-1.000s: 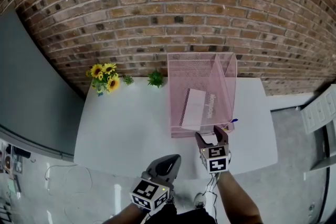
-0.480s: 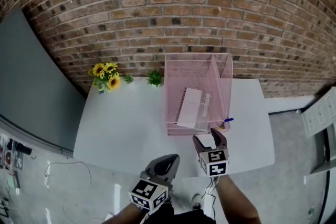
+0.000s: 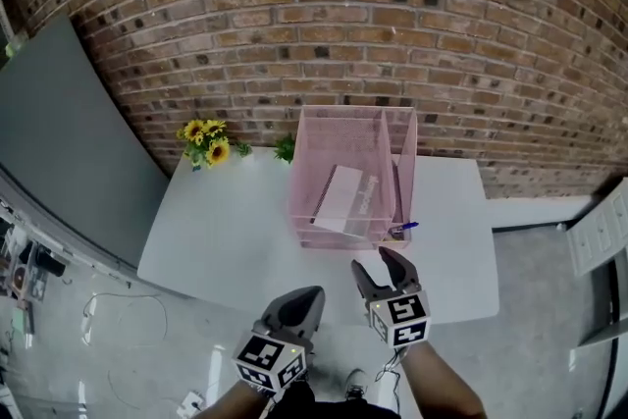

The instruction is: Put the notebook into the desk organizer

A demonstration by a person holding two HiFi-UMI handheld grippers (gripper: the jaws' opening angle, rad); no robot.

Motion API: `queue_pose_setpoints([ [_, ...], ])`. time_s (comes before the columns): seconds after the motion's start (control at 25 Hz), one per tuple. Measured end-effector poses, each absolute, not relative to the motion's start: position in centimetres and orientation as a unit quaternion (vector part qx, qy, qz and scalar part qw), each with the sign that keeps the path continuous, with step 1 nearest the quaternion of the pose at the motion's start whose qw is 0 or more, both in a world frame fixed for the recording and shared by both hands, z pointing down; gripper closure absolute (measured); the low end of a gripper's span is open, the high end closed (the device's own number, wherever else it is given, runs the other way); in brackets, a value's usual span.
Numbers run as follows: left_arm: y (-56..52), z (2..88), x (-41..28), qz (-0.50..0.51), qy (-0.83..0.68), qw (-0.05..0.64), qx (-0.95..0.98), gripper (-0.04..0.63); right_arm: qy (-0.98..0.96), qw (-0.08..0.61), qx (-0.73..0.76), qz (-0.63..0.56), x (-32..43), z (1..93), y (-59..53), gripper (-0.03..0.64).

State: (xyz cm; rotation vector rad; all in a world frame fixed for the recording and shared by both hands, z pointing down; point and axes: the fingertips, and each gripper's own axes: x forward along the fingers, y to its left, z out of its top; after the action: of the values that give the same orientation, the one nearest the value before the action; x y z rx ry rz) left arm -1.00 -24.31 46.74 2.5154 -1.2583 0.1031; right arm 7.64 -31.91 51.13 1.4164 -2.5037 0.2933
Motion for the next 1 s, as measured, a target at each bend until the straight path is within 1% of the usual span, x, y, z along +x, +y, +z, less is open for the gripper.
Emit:
queue_pose_setpoints([
  [0.04,-23.7,46.5,-0.7,0.034,-0.448,0.16,0.879,0.591,-0.864,0.121,0.478,0.096,7.8,50.6,-31.1,0.394],
  [0.24,-20.3,45.6,0.6,0.027,-0.482,0.151,0.862,0.591,-0.884,0.104,0.449,0.074,9.0,48.5,-27.5,0.601],
  [0.28,-19.6,45.4,0.8,0.026,-0.489,0.15,0.859,0.591,-0.889,0.099,0.442,0.072,9.1,48.2,-26.7,0.614],
  [0.6,-14.0,44.8,0.0,0.029,-0.526,0.141,0.838,0.591,-0.915,0.067,0.388,0.082,7.5,46.8,-21.3,0.614],
  [1.0,-7.6,43.9,-6.5,0.018,-0.531,0.131,0.837,0.591,-0.923,0.048,0.371,0.094,0.7,45.0,-14.3,0.614],
])
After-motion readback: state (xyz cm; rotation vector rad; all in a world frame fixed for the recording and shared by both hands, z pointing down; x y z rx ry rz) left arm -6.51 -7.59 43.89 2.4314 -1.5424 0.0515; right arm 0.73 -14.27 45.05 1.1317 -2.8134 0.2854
